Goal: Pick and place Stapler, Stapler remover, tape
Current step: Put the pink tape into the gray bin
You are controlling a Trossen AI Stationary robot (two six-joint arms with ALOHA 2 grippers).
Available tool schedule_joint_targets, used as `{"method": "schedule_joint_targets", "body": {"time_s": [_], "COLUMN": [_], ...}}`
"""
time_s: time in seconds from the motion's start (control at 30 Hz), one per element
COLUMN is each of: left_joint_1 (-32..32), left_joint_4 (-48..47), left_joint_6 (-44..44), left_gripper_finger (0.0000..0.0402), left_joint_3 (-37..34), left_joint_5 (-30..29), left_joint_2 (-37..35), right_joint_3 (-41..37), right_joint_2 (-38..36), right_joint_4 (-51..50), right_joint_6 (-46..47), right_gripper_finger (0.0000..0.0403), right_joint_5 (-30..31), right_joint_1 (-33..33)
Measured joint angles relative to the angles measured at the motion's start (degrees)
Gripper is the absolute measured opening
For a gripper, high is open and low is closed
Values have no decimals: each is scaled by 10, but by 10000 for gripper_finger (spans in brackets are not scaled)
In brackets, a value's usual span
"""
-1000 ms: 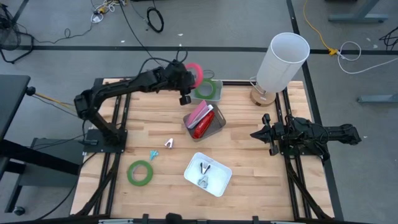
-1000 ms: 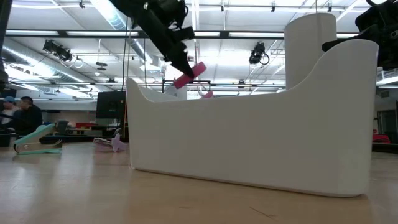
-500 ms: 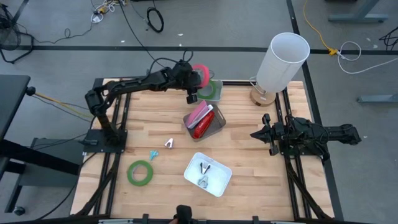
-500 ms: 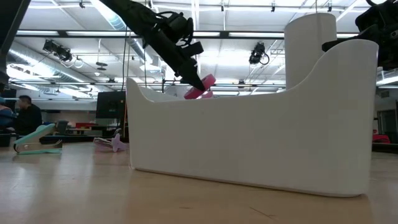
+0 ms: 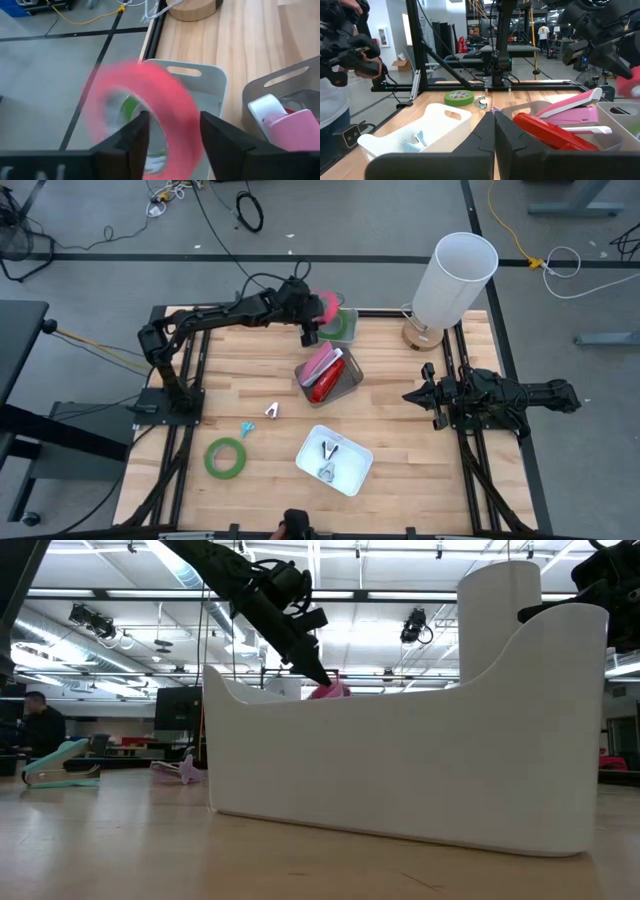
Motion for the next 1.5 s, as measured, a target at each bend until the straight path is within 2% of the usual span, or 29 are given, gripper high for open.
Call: {"method": "schedule_joint_targets", "body": {"time_s": [0.27, 0.43, 0.57, 0.7, 0.83, 1.0, 1.1, 1.17, 1.5], "left_joint_1": [-1, -5, -8, -8, -2, 19, 33, 38, 62], "left_joint_4": [-1, -3, -5, -23, -94, -139, -160, -176, -178], "left_joint_6": [-16, -16, -17, -16, -9, -4, 31, 59, 92], "left_gripper_finger": [257, 268, 263, 260, 259, 259, 259, 259, 259], "left_joint_3": [0, 0, 0, 2, 35, 67, 79, 78, 79], "left_joint_5": [-23, -50, -45, -21, 18, 72, 124, 136, 193], "left_joint_2": [0, 0, -5, -5, -5, -4, -5, -4, 7], "right_joint_3": [0, 0, 0, 0, 0, 0, 0, 0, 0], "right_joint_2": [0, 0, 0, 0, 0, 0, 0, 0, 0], "right_joint_4": [0, 0, 0, 0, 0, 0, 0, 0, 0], "right_joint_6": [0, 0, 0, 0, 0, 0, 0, 0, 0], "right_gripper_finger": [2, 2, 2, 2, 2, 2, 2, 2, 2], "right_joint_5": [0, 0, 0, 0, 0, 0, 0, 0, 0], "right_joint_1": [0, 0, 0, 0, 0, 0, 0, 0, 0]}}
